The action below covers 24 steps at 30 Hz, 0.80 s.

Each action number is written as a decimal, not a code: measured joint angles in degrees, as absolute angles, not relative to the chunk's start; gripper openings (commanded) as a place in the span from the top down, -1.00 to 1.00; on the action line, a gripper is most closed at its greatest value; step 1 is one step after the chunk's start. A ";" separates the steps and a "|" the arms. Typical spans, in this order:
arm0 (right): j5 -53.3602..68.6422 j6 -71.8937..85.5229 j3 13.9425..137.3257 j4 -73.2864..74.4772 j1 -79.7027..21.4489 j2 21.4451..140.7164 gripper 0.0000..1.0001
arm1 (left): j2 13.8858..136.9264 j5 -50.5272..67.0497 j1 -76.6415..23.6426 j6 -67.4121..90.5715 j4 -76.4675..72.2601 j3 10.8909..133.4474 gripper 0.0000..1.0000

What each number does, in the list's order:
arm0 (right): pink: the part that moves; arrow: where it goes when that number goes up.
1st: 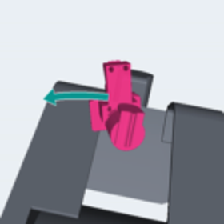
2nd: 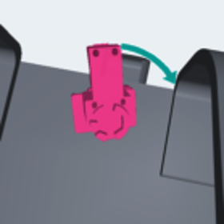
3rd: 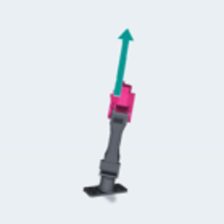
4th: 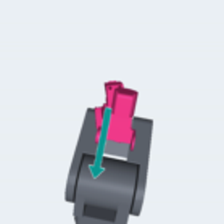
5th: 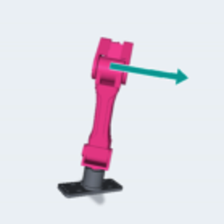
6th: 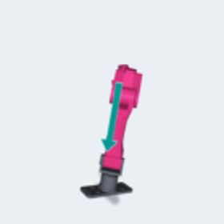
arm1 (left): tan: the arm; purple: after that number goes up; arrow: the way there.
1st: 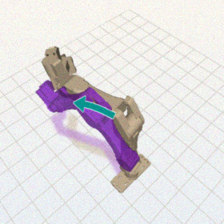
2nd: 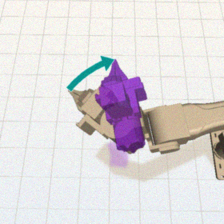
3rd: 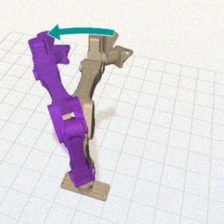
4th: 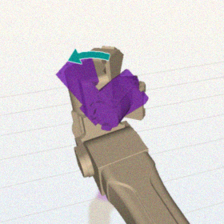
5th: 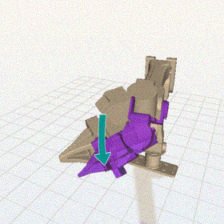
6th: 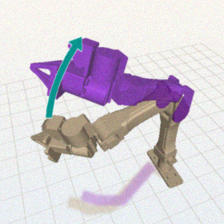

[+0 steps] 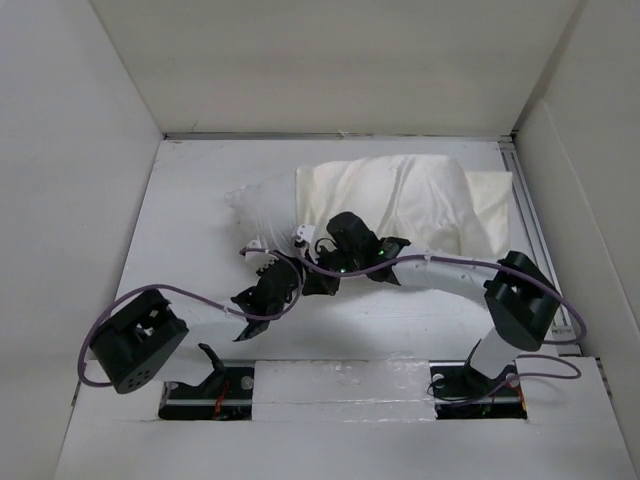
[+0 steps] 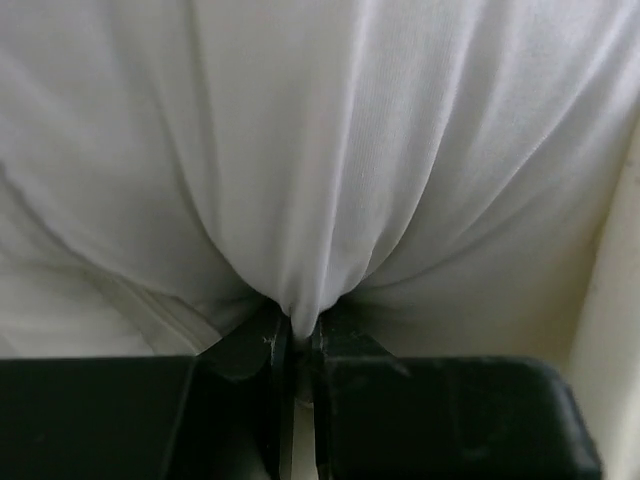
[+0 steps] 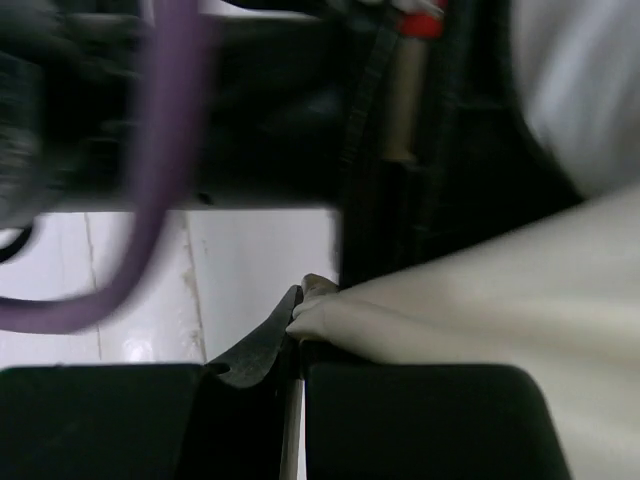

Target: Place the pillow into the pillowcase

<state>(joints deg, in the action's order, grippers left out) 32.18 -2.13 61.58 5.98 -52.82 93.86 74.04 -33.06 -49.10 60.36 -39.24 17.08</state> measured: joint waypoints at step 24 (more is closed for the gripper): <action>-9.63 17.67 57.52 27.00 -52.07 52.10 -1.00 | 47.05 -41.52 -54.17 76.09 6.26 31.48 -1.00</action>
<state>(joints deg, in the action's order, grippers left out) -9.63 17.67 57.52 27.00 -52.07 52.10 47.05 -41.52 -54.17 76.09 6.26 31.48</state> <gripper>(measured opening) 0.995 0.997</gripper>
